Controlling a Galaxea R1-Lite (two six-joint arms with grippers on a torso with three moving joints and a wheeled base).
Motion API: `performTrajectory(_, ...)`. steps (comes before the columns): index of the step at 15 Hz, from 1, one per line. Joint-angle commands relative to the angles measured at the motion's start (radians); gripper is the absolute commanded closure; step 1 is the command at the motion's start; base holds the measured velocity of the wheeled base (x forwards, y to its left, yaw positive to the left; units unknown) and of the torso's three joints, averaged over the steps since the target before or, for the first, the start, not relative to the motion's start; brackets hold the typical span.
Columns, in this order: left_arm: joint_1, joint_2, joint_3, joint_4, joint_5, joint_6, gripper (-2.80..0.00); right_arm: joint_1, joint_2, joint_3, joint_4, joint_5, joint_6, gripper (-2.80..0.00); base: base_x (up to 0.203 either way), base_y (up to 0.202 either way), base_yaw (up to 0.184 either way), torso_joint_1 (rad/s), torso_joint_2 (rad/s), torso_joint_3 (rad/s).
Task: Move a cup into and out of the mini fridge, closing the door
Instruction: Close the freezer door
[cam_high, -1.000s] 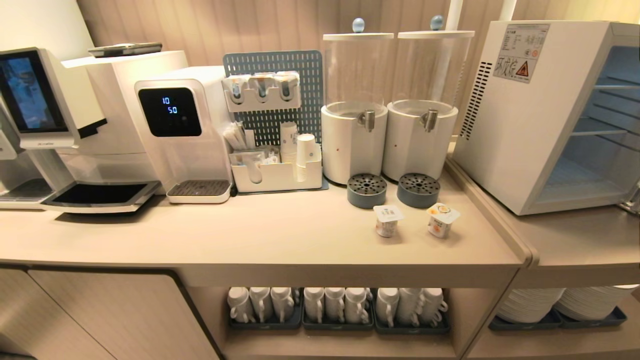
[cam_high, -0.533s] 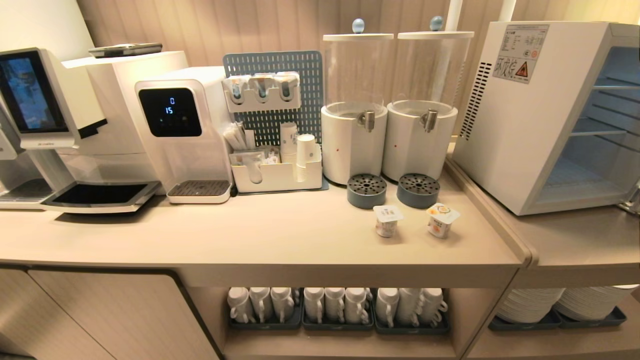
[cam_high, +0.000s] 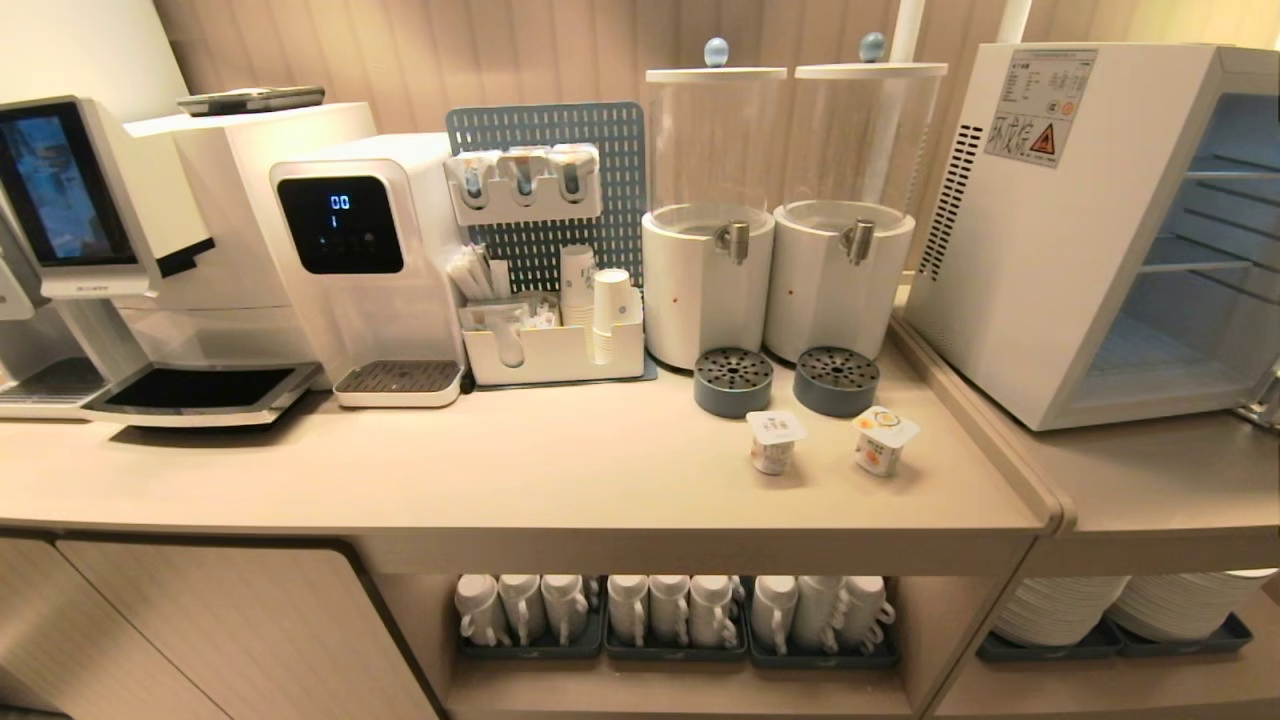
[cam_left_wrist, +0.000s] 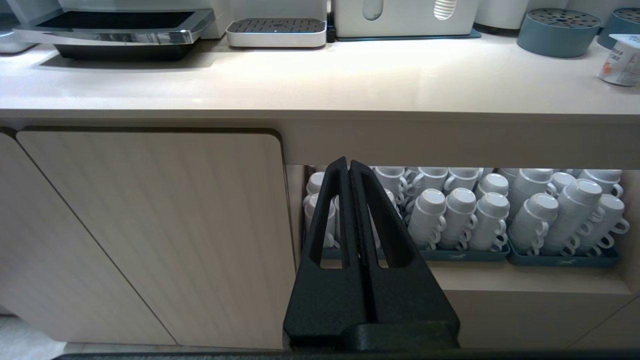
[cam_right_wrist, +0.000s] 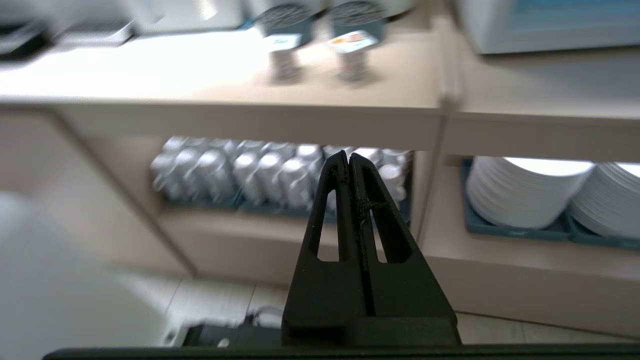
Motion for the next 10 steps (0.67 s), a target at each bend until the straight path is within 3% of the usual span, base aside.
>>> performTrajectory(1,0.001,0.000,0.002,0.000,0.000,0.000,0.00,-0.010,-0.108,0.177,-0.162,-0.100,0.041,0.00,0.000,0.000,0.000,0.000,0.00,0.000)
performTrajectory(2,0.001,0.000,0.002,0.000,0.000,0.000,0.00,-0.012,-0.108,0.302,-0.346,-0.150,0.041,0.00,0.000,0.000,0.000,0.000,0.00,0.000)
performTrajectory(4,0.001,0.000,0.002,0.000,0.000,0.000,0.00,-0.015,-0.107,0.565,-0.660,-0.226,-0.047,0.00,0.000,0.000,0.000,0.000,0.00,0.000)
performTrajectory(5,0.001,0.000,0.002,0.000,0.000,0.000,0.00,-0.016,-0.106,0.673,-0.754,-0.248,-0.081,0.00,0.000,0.000,0.000,0.000,0.00,0.000)
performTrajectory(7,0.001,0.000,0.002,0.000,0.000,0.000,0.00,-0.018,-0.106,0.761,-0.824,-0.249,-0.128,0.00,0.000,0.000,0.000,0.000,0.00,0.000)
performTrajectory(9,0.001,0.000,0.002,0.000,0.000,0.000,0.00,-0.019,-0.104,0.719,-0.759,-0.132,-0.154,0.00,0.000,0.000,0.000,0.000,0.00,0.000)
performTrajectory(10,0.001,0.000,0.002,0.000,0.000,0.000,0.00,-0.019,-0.104,0.719,-0.727,-0.125,-0.148,0.00,0.000,0.000,0.000,0.000,0.00,0.000)
